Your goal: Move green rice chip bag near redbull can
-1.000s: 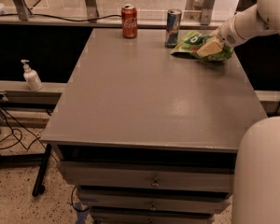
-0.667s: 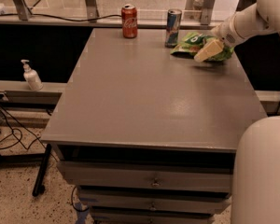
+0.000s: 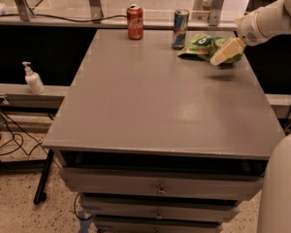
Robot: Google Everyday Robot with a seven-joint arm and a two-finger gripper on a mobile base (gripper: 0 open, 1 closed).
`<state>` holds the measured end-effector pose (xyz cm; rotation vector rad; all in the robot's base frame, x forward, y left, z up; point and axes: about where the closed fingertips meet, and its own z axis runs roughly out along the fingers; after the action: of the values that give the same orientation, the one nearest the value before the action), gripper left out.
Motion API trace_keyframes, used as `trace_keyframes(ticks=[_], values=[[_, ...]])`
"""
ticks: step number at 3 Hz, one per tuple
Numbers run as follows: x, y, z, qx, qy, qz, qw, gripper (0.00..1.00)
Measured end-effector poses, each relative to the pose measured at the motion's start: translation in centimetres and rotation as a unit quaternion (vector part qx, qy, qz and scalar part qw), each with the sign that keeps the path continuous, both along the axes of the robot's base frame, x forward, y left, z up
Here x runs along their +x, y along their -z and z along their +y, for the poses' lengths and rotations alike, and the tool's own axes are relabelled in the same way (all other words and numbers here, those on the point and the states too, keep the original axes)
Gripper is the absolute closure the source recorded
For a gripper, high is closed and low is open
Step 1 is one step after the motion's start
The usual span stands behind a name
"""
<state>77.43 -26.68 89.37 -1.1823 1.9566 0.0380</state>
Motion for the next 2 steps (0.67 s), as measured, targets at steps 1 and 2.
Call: trace_keyframes(ticks=[1, 2], values=[[-2.6, -3.1, 0.5, -0.007, -0.014, -0.039, 0.9991, 0.00], [-7.5, -7.4, 0.8, -0.024, -0.027, -0.091, 0.9952, 0.00]])
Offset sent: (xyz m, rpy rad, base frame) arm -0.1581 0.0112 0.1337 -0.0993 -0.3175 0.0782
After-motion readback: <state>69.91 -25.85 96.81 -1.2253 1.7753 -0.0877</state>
